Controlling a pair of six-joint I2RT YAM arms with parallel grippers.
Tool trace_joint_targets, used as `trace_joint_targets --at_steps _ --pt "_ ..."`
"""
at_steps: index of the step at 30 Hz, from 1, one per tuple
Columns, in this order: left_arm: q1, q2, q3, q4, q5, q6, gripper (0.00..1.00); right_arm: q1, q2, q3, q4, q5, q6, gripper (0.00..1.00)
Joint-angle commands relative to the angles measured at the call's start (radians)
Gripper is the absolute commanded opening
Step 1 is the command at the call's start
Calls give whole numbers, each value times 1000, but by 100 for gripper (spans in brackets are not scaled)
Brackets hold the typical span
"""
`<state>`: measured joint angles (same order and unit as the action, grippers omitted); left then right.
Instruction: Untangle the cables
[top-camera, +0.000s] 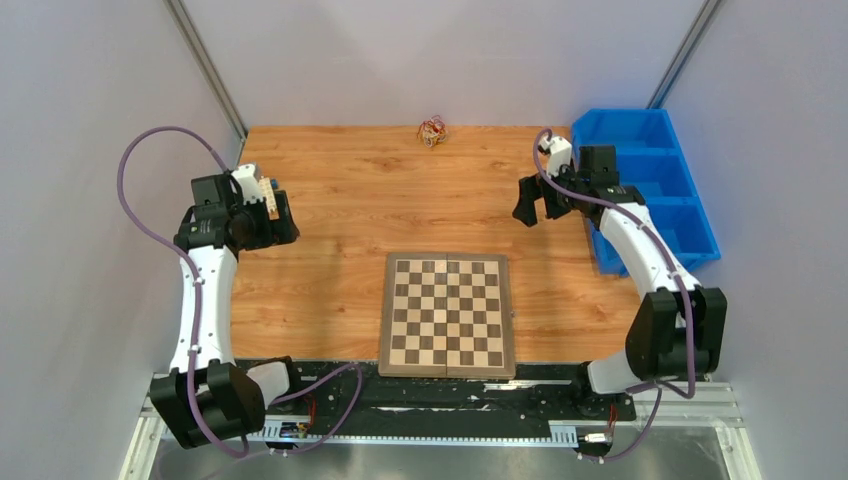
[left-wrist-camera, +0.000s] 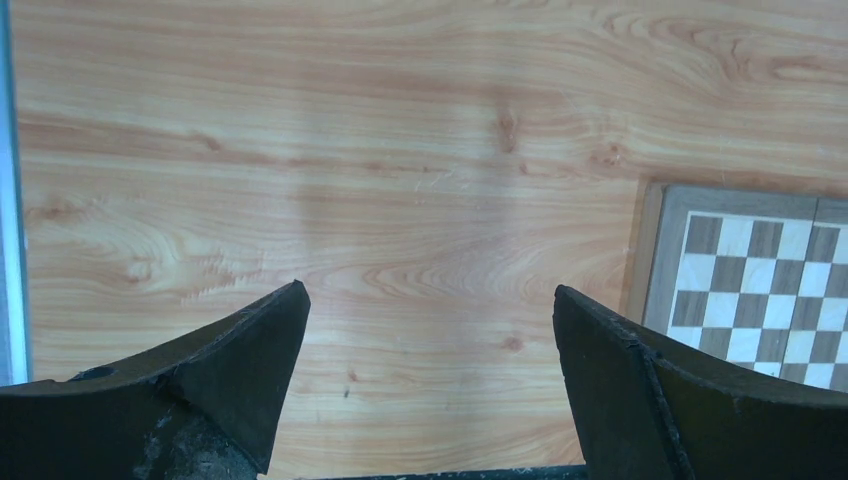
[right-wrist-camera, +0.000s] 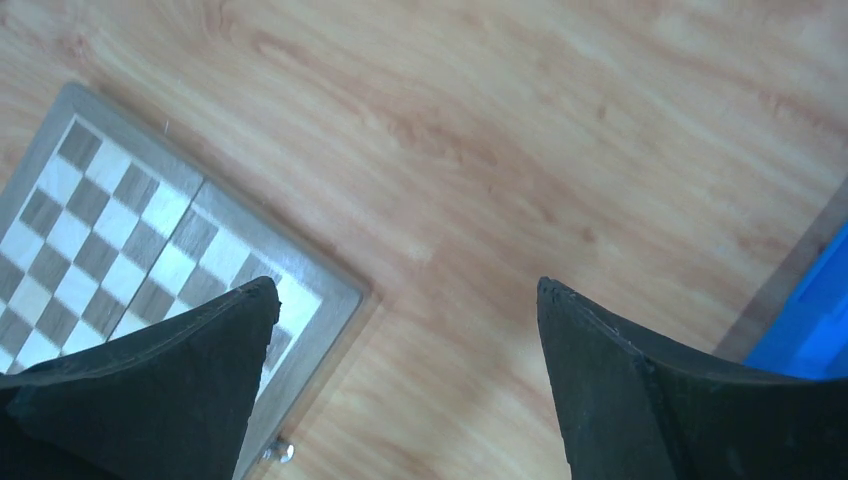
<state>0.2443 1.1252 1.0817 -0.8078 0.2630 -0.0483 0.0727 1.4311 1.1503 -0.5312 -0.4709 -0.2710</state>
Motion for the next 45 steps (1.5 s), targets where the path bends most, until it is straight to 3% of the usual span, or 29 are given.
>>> trace_joint_targets --at_steps 1,8,13,19,23,34,37,40,43,45 --pt "3 9 122 104 -11 -25 100 40 144 211 94 21 -2 100" --pt "3 -6 181 210 -4 46 100 115 522 676 123 92 -64 100" --pt "3 25 227 183 -14 29 100 183 789 964 204 230 -137 100" --pt "3 -42 97 314 52 30 100 285 1059 1217 364 398 -251 100" --pt "3 -111 5 416 107 43 100 322 1180 1255 515 431 -301 100" --pt "3 -54 35 367 87 33 100 361 1438 1362 809 583 -489 99" --pt "3 -38 53 344 74 40 100 359 1500 1402 852 591 -541 95" --pt "3 -31 57 341 62 41 100 352 1534 1404 904 565 -570 82" --pt "3 -11 73 323 59 70 100 349 1561 1417 945 527 -594 61" --pt "3 16 105 291 50 93 100 348 1561 1418 958 497 -603 40"
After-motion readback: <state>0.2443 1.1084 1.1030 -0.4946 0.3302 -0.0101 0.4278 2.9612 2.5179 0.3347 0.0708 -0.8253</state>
